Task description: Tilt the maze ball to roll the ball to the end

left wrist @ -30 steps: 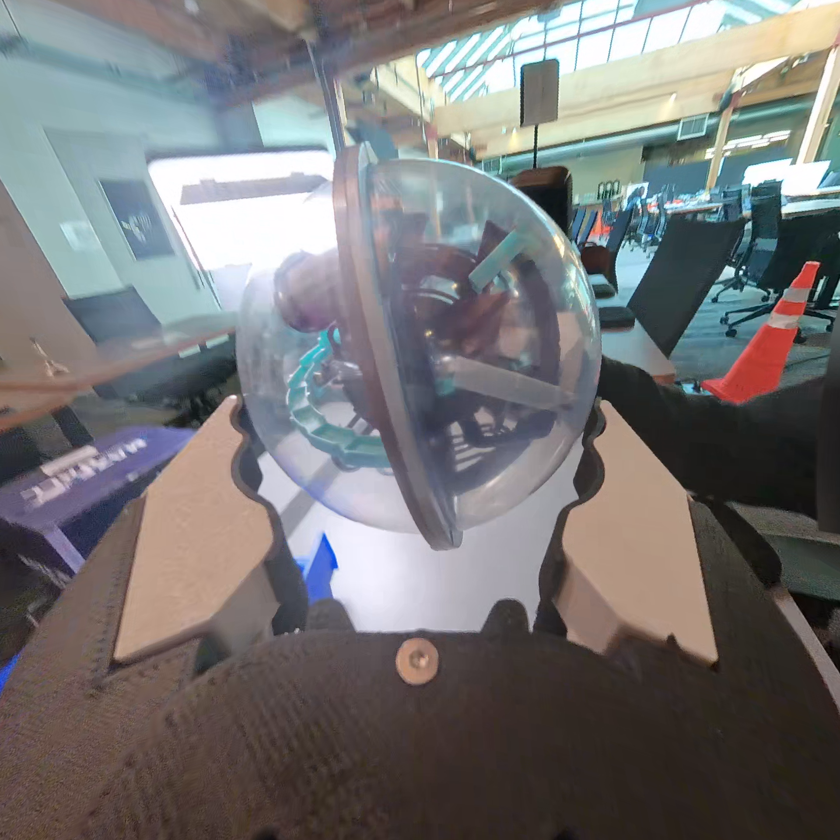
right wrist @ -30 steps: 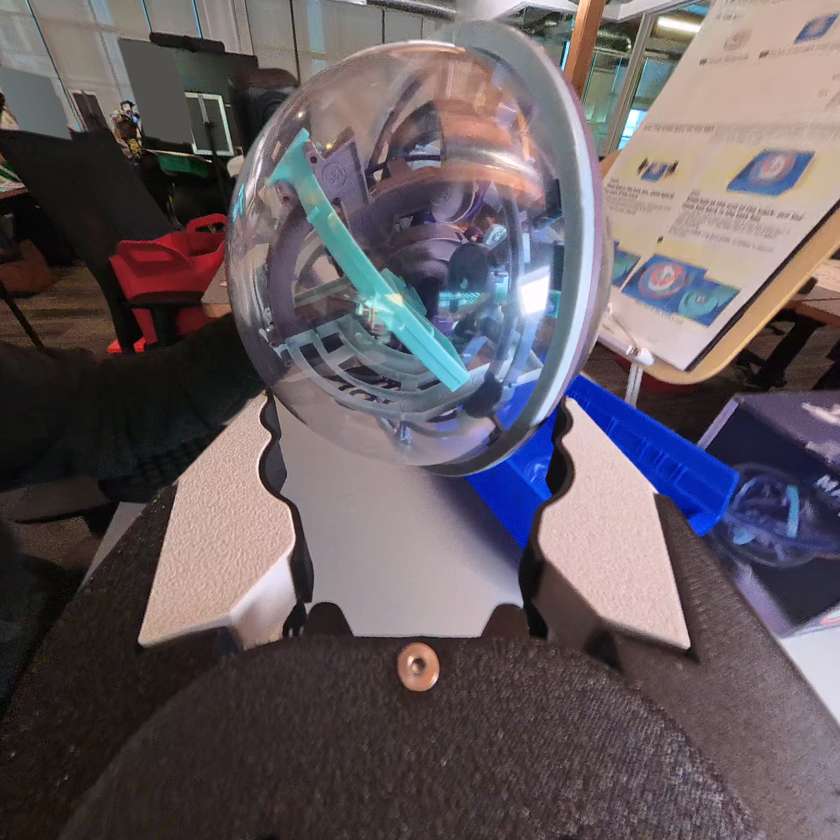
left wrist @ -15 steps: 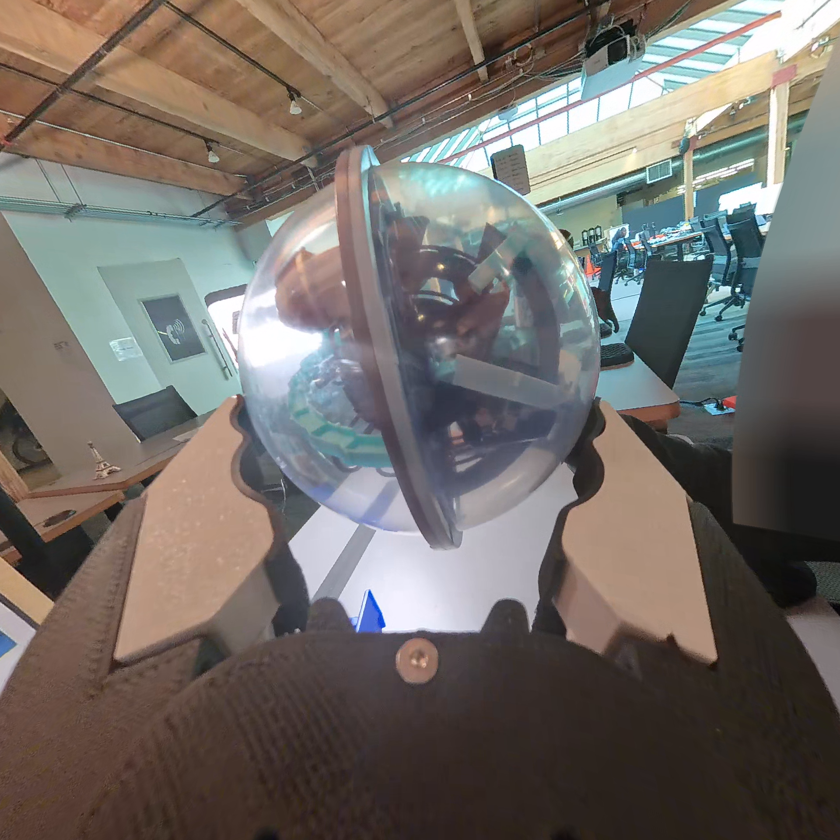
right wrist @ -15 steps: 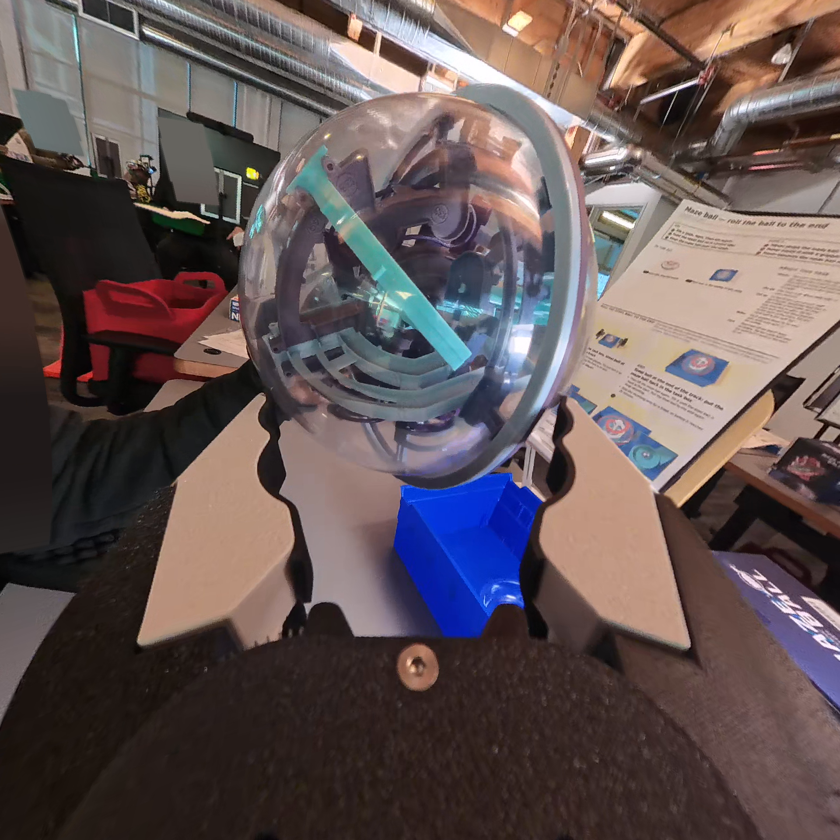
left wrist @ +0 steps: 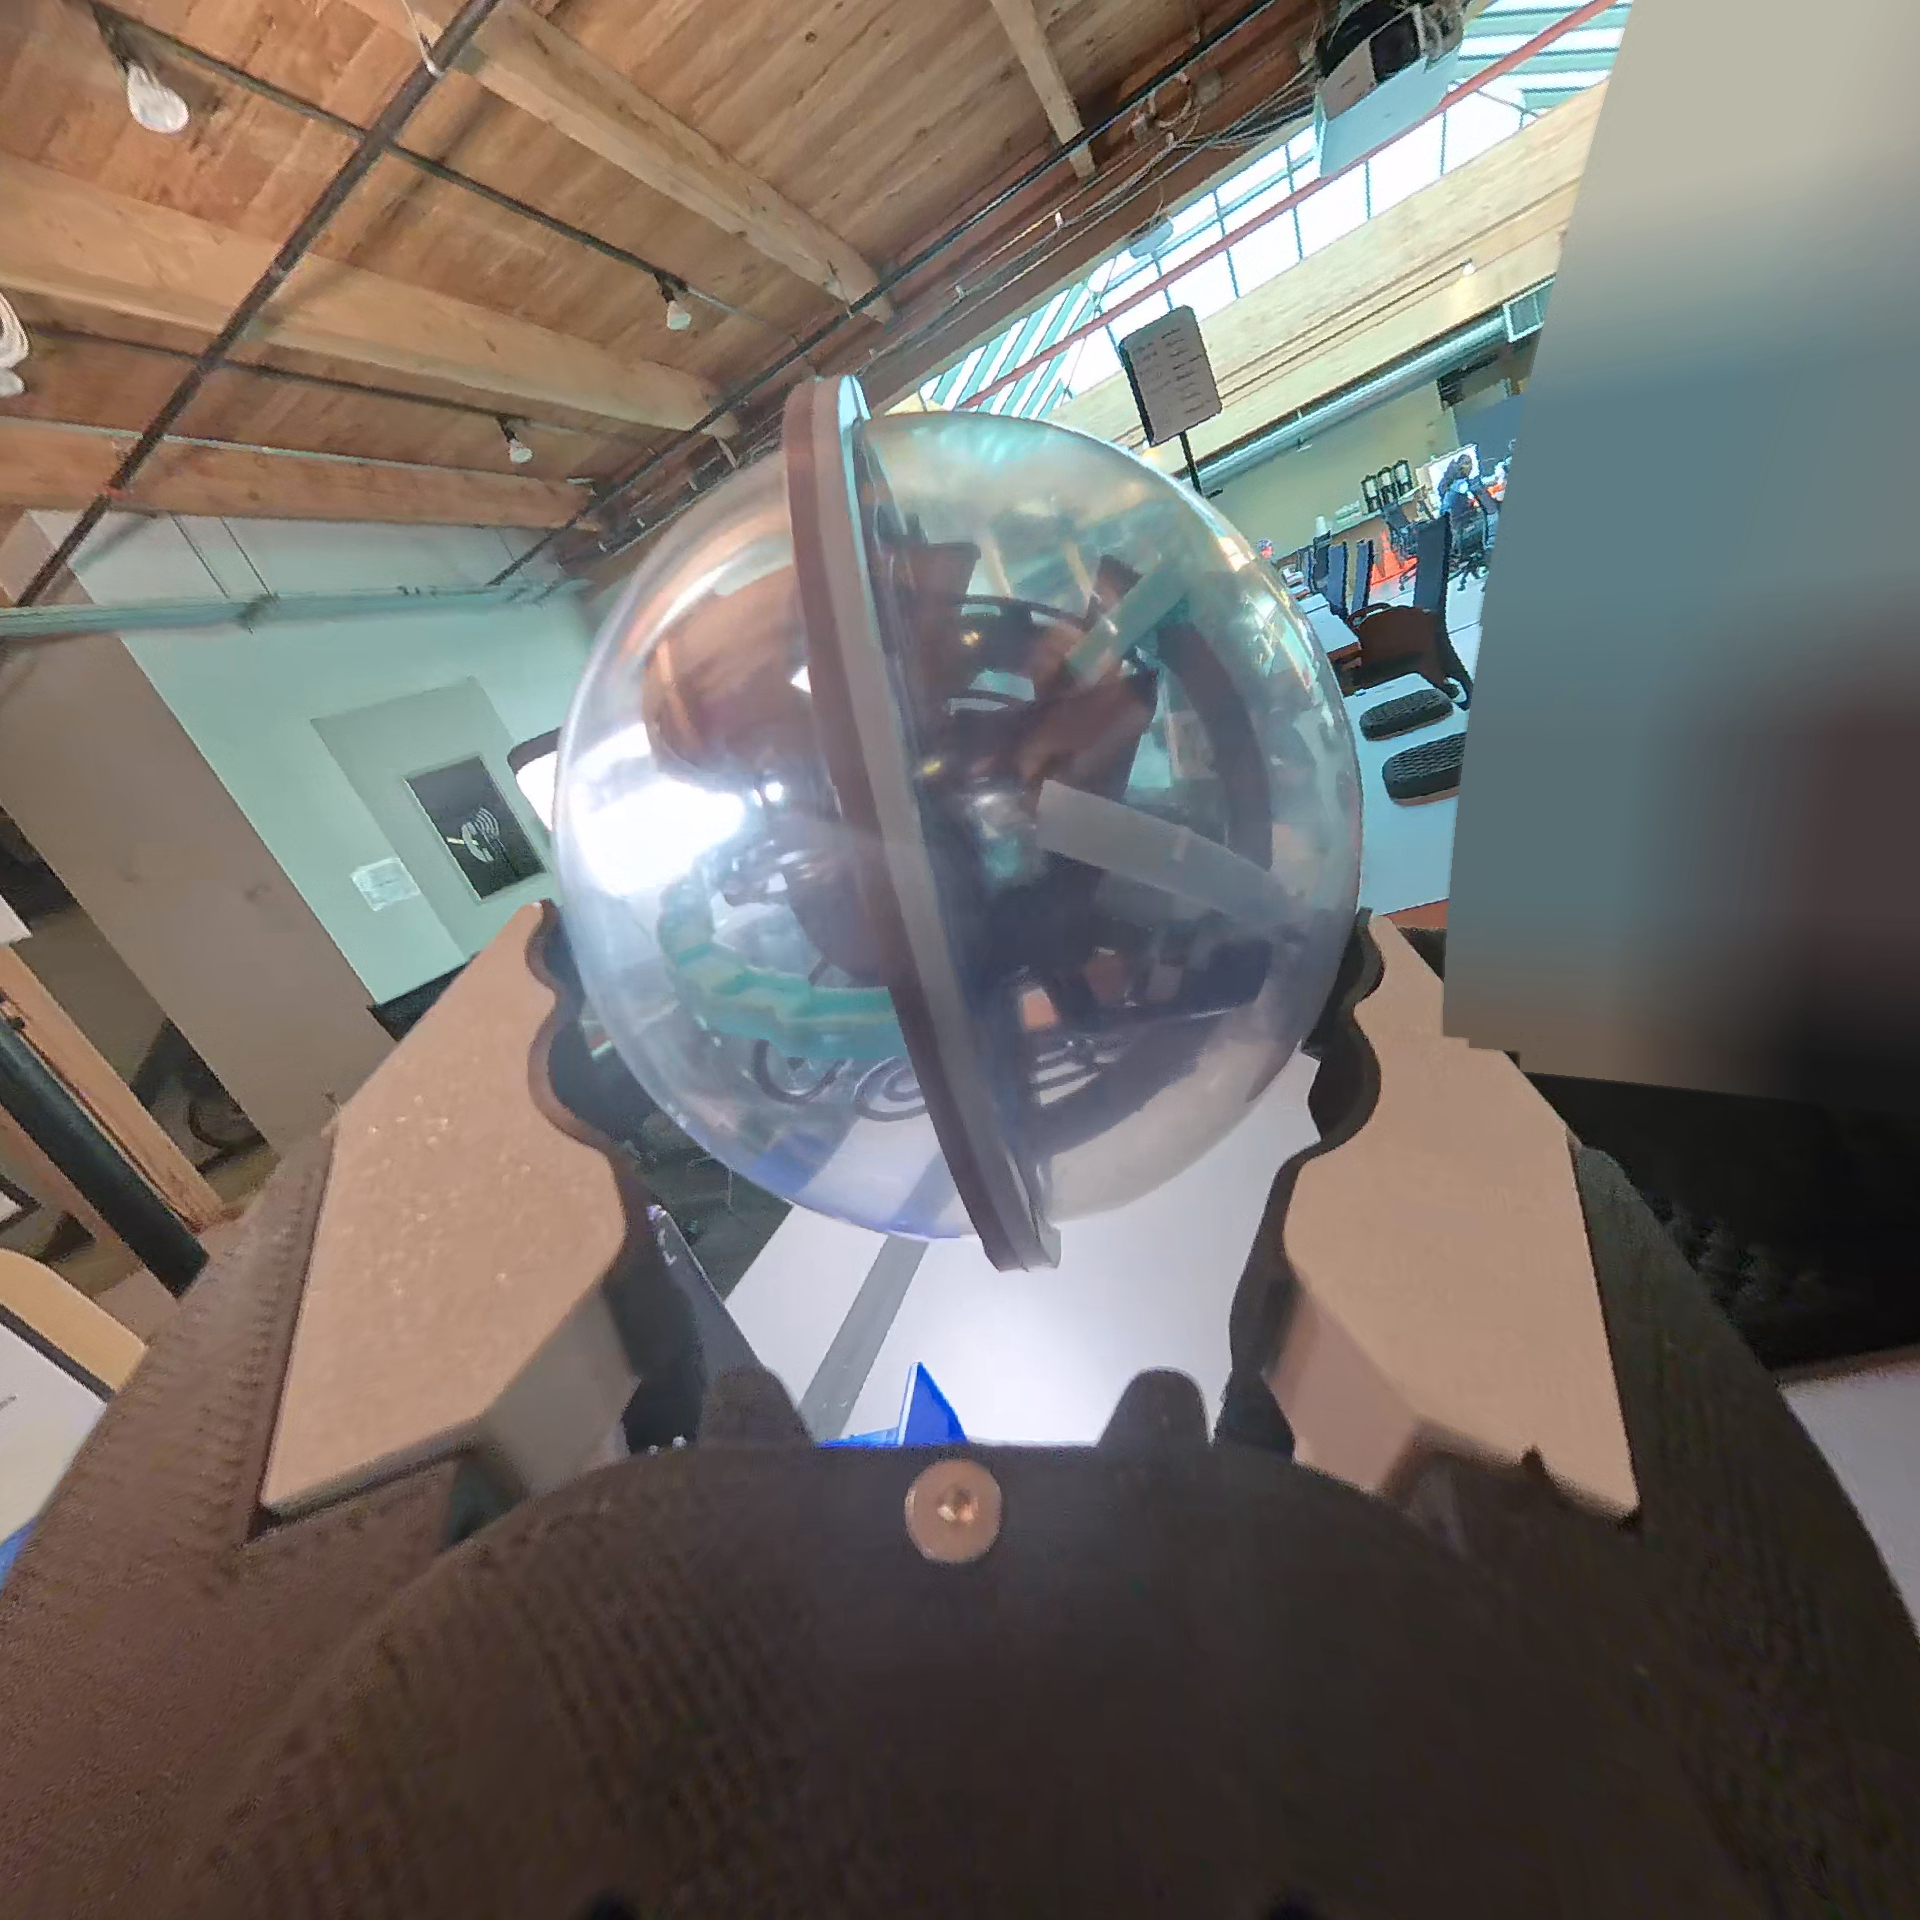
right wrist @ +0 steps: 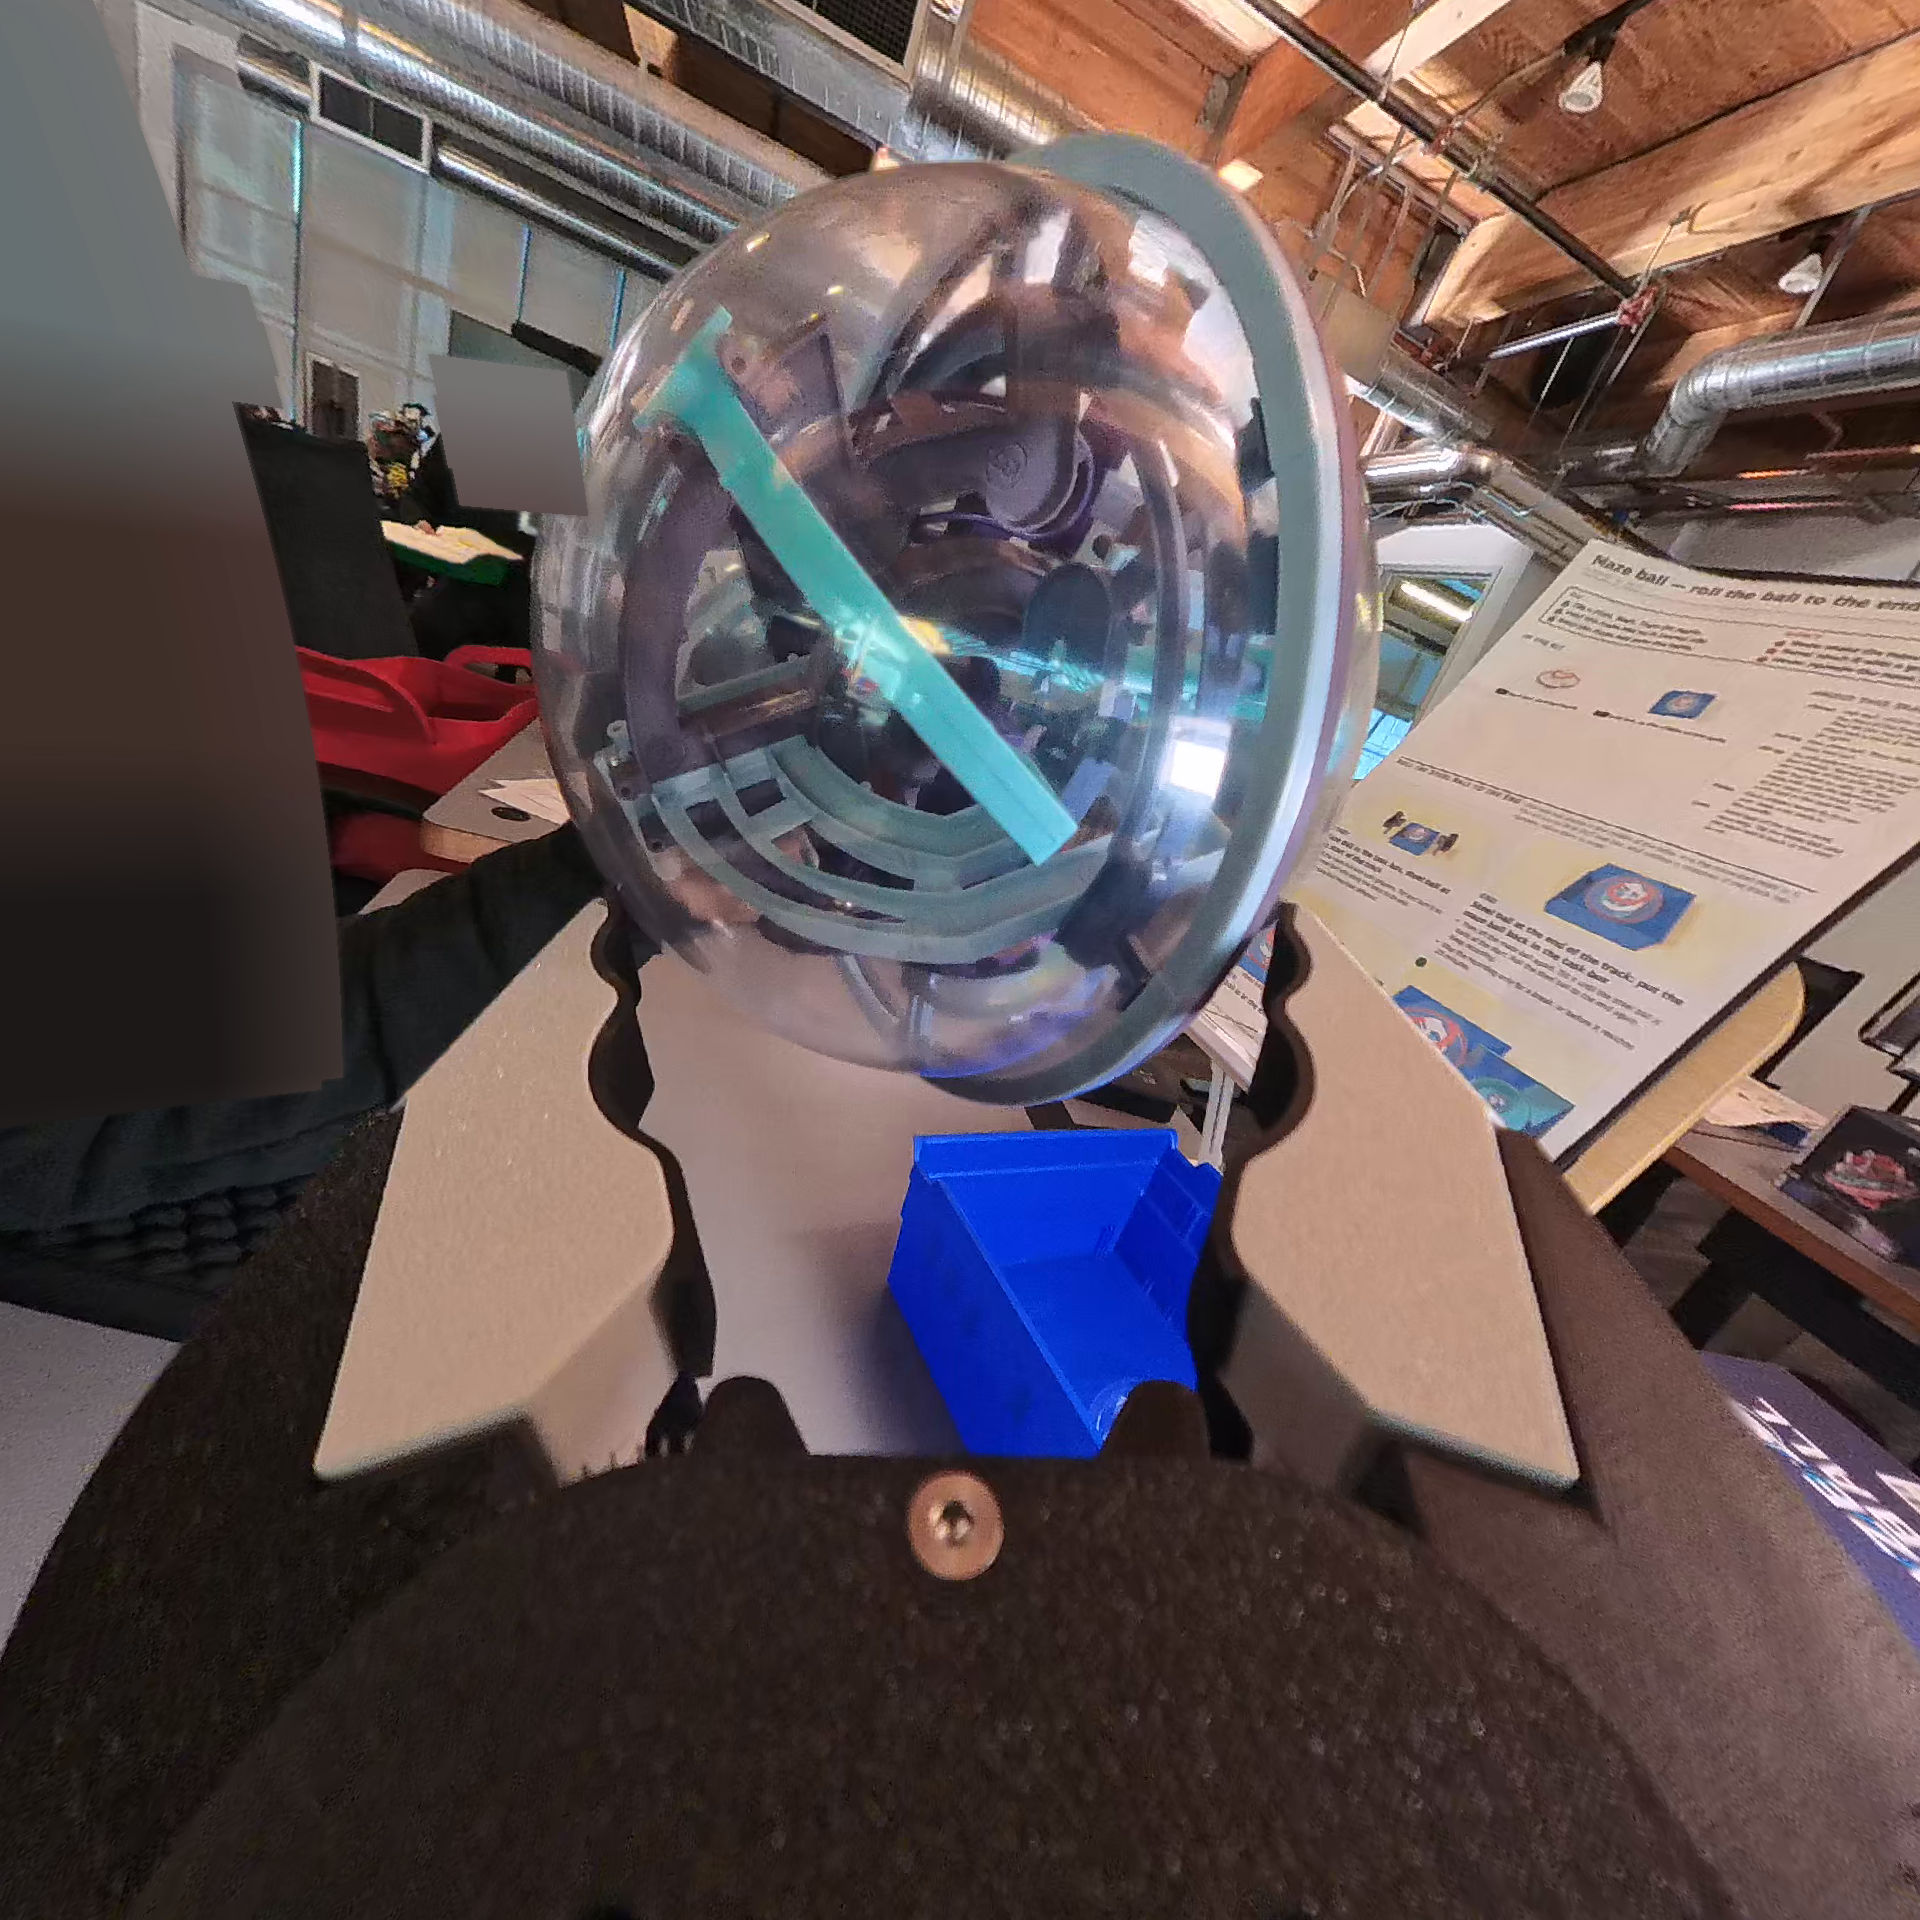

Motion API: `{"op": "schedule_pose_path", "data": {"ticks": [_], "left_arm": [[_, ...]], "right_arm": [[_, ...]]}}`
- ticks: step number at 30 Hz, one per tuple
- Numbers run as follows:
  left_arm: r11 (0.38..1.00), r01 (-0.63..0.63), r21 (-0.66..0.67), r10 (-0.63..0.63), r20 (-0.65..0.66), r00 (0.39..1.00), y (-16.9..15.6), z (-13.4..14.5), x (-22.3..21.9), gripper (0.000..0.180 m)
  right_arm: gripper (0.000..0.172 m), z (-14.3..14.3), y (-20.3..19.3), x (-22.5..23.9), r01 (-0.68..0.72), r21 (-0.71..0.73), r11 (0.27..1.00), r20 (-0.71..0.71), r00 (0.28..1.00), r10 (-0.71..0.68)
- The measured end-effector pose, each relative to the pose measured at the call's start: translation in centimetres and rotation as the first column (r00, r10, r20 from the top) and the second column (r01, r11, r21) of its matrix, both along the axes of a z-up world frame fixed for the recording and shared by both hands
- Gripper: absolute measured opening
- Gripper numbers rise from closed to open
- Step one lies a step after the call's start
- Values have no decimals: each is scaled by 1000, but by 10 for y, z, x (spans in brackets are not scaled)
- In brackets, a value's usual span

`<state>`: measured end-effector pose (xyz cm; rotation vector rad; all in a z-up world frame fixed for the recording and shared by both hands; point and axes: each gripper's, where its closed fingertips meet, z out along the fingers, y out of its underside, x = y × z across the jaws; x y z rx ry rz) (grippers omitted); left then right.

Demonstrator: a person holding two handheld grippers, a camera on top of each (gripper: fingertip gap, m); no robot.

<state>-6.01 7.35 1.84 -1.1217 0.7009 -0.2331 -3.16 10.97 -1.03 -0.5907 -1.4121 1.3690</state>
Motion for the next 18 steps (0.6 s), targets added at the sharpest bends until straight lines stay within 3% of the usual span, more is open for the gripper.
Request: {"op": "schedule_pose_path", "data": {"ticks": [5,18], "left_arm": [[999,-14,-30,15,5,1000,1,-1,-3,140],[970,-50,-238,90,162,983,13,-2,-23,139]], "right_arm": [[118,-3,1,-4,-16,-36,999,10,1000,17],[116,-20,5,-24,-65,-306,950,192,973,128]]}}
